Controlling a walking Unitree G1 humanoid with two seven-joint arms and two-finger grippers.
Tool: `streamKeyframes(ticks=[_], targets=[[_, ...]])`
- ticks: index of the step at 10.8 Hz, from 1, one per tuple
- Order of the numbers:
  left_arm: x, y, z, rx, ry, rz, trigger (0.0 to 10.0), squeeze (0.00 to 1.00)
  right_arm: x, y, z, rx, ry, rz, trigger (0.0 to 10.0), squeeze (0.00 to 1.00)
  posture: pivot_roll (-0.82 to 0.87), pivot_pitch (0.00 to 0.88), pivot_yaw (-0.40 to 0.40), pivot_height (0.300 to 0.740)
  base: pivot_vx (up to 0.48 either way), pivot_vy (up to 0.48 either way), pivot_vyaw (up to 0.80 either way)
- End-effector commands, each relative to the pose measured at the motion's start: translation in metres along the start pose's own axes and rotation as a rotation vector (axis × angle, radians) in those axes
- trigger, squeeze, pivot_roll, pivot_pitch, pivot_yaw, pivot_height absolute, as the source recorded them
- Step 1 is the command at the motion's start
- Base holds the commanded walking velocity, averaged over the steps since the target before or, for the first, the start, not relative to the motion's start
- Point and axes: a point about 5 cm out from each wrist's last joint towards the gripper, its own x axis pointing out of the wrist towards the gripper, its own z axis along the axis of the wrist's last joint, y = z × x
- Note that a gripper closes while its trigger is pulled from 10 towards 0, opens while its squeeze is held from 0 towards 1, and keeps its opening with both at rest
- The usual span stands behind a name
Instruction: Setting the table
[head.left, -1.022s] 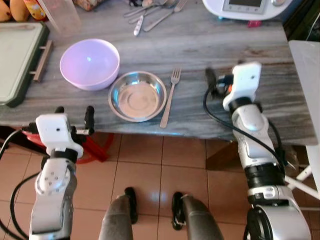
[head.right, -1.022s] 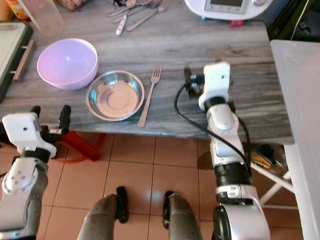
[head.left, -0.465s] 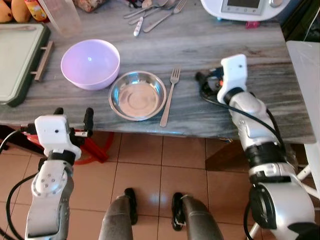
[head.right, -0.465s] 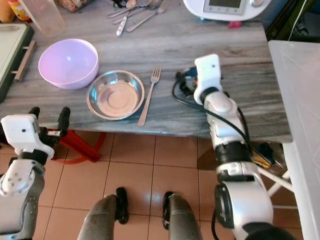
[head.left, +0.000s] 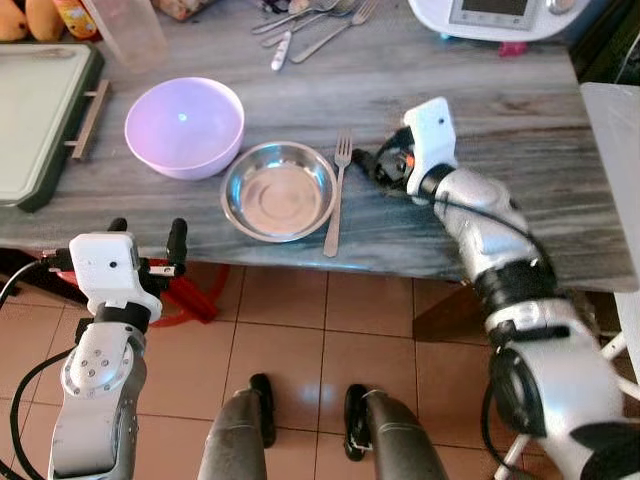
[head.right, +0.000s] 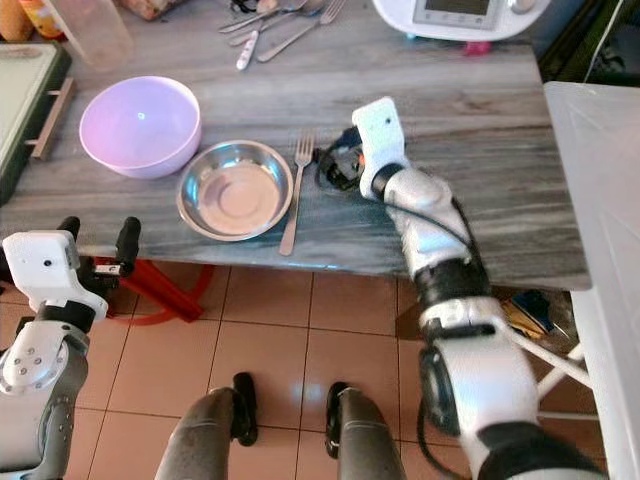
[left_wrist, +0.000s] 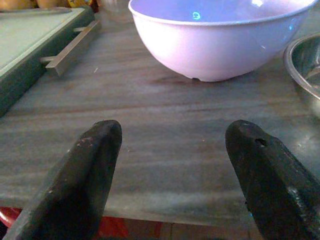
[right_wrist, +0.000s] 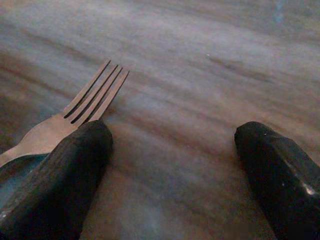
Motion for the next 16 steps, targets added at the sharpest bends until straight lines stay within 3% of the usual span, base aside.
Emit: streamKeyframes(ticks=[1,3,4,6,8,9,10,11,13,14,16], targets=[[-0.003,0.002,0.000,0.006,0.010,0.000,10.0,0.00,0.000,0.001,-0.006,0.003,0.039,0.018,10.0,0.00,0.04,0.322,0.030,0.740,0.000,0.000,0.00],[-0.005,0.001,0.000,0.002,0.008,0.005,10.0,0.00,-0.003,-0.004,-0.009,0.007,0.047,-0.018,10.0,0.00,0.05,0.321,0.025,0.740,0.000,0.000,0.00],[-0.005,0.000,0.001,-0.001,0.007,0.006,10.0,0.00,-0.009,-0.013,-0.008,-0.001,0.019,-0.097,10.0,0.00,0.05,0.318,0.024,0.740,0.000,0.000,0.00],[-0.003,0.000,0.002,-0.006,-0.001,0.008,10.0,0.00,-0.025,-0.030,0.002,-0.009,-0.086,-0.254,10.0,0.00,0.04,0.311,0.023,0.740,0.000,0.000,0.00],[0.002,-0.002,0.002,-0.014,-0.011,0.006,10.0,0.00,-0.042,-0.035,0.009,-0.022,-0.212,-0.365,10.0,0.00,0.03,0.290,0.024,0.740,0.000,0.000,0.00],[0.005,-0.003,0.002,-0.015,-0.022,0.014,10.0,0.00,-0.054,-0.028,0.016,-0.058,-0.334,-0.392,10.0,0.00,0.02,0.267,0.021,0.740,0.000,0.000,0.00],[0.006,-0.004,0.001,-0.011,-0.026,0.022,10.0,0.00,-0.058,-0.025,0.019,-0.076,-0.376,-0.404,10.0,0.00,0.02,0.252,0.019,0.740,0.000,0.000,0.00],[0.009,-0.002,0.000,-0.007,-0.034,0.054,10.0,0.00,-0.073,-0.011,0.029,-0.179,-0.490,-0.436,10.0,0.00,0.00,0.218,0.012,0.740,0.000,0.000,0.00],[0.014,-0.005,-0.005,-0.021,-0.036,0.075,10.0,0.00,-0.091,0.011,0.035,-0.283,-0.568,-0.503,10.0,0.00,-0.01,0.175,0.001,0.740,0.000,0.000,0.00],[0.016,-0.007,-0.006,-0.023,-0.036,0.081,10.0,0.00,-0.092,0.019,0.040,-0.302,-0.591,-0.487,10.0,0.00,-0.01,0.163,0.000,0.740,0.000,0.000,0.00],[0.021,-0.007,-0.007,0.005,-0.039,0.116,10.0,0.00,-0.097,0.027,0.033,-0.264,-0.568,-0.467,10.0,0.00,-0.01,0.136,0.002,0.740,0.000,0.000,0.00]])
